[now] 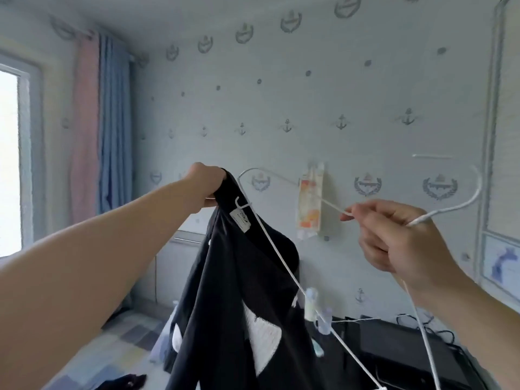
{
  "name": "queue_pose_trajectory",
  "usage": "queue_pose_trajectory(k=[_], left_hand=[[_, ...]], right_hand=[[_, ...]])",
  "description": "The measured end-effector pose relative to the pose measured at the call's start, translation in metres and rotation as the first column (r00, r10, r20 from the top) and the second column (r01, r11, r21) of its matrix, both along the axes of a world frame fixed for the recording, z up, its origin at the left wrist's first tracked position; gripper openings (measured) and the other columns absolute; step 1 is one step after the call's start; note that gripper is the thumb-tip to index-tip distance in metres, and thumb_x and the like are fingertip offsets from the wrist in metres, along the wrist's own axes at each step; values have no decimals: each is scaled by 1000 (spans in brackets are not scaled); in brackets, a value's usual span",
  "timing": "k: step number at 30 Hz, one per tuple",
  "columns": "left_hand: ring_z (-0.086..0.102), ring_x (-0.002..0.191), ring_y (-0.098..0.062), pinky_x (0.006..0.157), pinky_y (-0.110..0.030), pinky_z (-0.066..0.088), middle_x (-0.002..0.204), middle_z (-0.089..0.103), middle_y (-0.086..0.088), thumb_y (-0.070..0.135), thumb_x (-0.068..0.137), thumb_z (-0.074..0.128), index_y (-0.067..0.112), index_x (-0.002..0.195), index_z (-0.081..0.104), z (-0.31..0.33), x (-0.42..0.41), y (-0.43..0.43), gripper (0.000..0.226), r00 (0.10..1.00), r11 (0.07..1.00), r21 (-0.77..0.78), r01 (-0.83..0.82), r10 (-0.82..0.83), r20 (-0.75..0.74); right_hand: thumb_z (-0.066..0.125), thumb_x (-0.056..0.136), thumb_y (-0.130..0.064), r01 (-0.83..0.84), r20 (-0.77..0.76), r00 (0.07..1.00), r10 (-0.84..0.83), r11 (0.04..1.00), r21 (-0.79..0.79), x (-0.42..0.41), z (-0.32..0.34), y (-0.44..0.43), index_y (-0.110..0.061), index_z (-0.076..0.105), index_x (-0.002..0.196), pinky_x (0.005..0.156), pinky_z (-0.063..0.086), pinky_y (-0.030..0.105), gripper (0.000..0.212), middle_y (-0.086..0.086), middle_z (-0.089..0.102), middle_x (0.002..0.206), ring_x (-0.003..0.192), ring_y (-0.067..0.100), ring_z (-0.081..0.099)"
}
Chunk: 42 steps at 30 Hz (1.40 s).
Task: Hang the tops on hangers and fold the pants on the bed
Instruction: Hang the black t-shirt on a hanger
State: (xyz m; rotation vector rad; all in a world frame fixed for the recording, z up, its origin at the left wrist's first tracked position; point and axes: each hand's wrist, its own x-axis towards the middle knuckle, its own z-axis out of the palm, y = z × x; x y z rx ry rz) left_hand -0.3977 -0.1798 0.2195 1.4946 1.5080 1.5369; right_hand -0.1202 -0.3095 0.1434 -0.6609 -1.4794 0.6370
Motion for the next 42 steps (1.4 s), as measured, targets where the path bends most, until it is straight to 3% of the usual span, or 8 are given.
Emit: queue_pose_trajectory(k=[4,9,13,19,25,31,39,42], left_hand=[[57,62,-15,49,-24,54,75,57,-3,8,97,53,14,76,53,-28,-62,-23,22,985,996,20,-91,93,-148],[59,62,-20,60,-32,53,75,66,-4,12,85,59,13,83,66,-75,-152,-57,7,914,994,30,-107,110,-392],[58,70,-16,60,-28,48,79,65,2,18,85,64,17,79,63,-121,-221,-81,6,790,991,29,-134,125,-600],[59,69,-16,56,-25,45,77,64,4,11,82,61,19,77,66,-202,-307,-114,10,796,970,-48,-239,168,-581],[59,73,-16,64,-27,47,76,64,5,11,80,61,18,76,64,-266,-356,-155,8,774,945,-133,-299,159,-613],[54,67,-12,61,-29,46,70,61,6,11,79,62,18,77,62,-302,-362,-180,7,778,934,-207,-289,103,-620],[65,75,-7,73,-29,54,81,71,10,17,88,64,24,91,72,-330,-361,-194,11,825,925,-344,-160,-67,-562],[55,93,-7,86,-28,46,98,64,19,43,90,59,36,110,70,-345,-370,-198,24,701,960,-272,-66,-149,-697]], right_hand=[[56,96,-10,-41,79,996,42,999,-14,-70,-39,6,-13,76,77,40,19,18,28,5,27,44,38,13,20],[58,95,-16,-50,121,991,53,998,-29,-158,-96,7,-17,73,77,44,21,28,24,5,30,42,39,16,23],[58,81,-42,-79,172,981,86,996,-44,-223,-137,-6,-23,73,84,41,16,32,25,1,33,45,43,19,25],[59,91,-21,-167,211,957,198,974,-152,-319,-206,-16,-20,72,79,43,26,14,18,-11,42,45,43,4,32],[59,91,-35,-283,238,907,347,922,-266,-400,-262,-25,-27,70,82,42,21,26,16,7,37,49,45,10,28],[62,98,-18,-337,257,866,429,880,-335,-454,-297,-23,-18,70,83,46,26,30,17,12,44,55,48,13,35],[53,103,-10,-452,59,816,576,697,-557,-482,-327,-12,-7,69,87,44,22,24,23,4,35,53,48,19,28],[53,102,-12,-494,-22,806,591,653,-574,-473,-331,-8,4,68,91,43,25,18,25,-1,34,50,43,10,29]])
